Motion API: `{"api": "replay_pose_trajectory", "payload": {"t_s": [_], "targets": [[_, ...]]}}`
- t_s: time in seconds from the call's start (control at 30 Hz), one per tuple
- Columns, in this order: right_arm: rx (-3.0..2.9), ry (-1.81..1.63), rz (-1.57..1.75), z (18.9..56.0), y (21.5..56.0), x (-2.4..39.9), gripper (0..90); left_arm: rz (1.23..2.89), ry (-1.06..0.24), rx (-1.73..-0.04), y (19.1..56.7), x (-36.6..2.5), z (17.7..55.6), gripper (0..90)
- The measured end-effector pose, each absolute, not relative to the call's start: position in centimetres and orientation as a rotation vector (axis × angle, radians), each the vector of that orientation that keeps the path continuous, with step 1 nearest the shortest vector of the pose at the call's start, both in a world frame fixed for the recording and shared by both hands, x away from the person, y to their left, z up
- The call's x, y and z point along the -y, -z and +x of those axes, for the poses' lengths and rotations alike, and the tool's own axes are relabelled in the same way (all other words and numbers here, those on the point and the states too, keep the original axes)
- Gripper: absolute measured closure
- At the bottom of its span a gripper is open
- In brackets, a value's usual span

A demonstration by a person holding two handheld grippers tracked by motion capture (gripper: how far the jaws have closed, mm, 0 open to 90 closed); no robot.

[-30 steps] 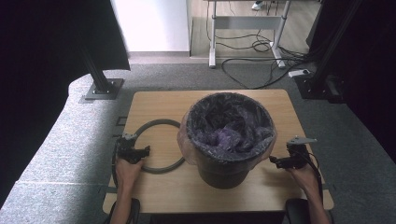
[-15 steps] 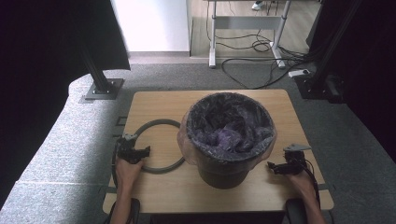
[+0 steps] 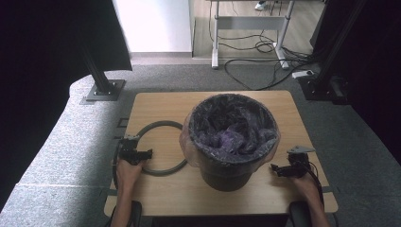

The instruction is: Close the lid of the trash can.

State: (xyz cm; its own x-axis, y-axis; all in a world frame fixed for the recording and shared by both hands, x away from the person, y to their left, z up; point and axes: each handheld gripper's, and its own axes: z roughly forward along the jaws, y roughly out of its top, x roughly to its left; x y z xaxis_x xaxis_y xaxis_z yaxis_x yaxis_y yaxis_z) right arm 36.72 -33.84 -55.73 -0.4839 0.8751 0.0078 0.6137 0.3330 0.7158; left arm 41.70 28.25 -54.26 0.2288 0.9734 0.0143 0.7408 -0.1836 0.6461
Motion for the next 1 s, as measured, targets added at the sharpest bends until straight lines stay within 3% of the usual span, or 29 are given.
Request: {"api": "replay_pose_trajectory", "payload": {"t_s": [0.1,0.3,0.53,0.67,0.77,0.87,1.0], "targets": [[-2.223,-0.942,1.318,36.7,55.7,33.8,0.0,2.003,-0.579,-1.578,54.1,-28.3,41.7,3.6],[-2.223,-0.942,1.318,36.7,55.7,33.8,0.0,2.063,-0.513,-1.646,52.9,-28.8,42.3,20.6],[-2.223,-0.942,1.318,36.7,55.7,33.8,0.0,2.189,-0.375,-1.746,51.7,-28.7,44.0,26.3],[-2.223,-0.942,1.318,36.7,55.7,33.8,0.0,2.242,-0.309,-1.800,51.0,-28.9,44.9,43.0],[-2.223,-0.942,1.315,36.7,55.7,33.8,0.0,2.272,-0.266,-1.830,50.7,-29.0,45.5,48.2],[-2.222,-0.942,1.315,36.7,55.7,33.8,0.0,2.299,-0.223,-1.863,50.5,-28.9,46.1,62.6],[-2.223,-0.941,1.315,36.7,55.7,33.8,0.0,2.330,-0.172,-1.909,50.3,-28.5,46.9,69.2]]}}
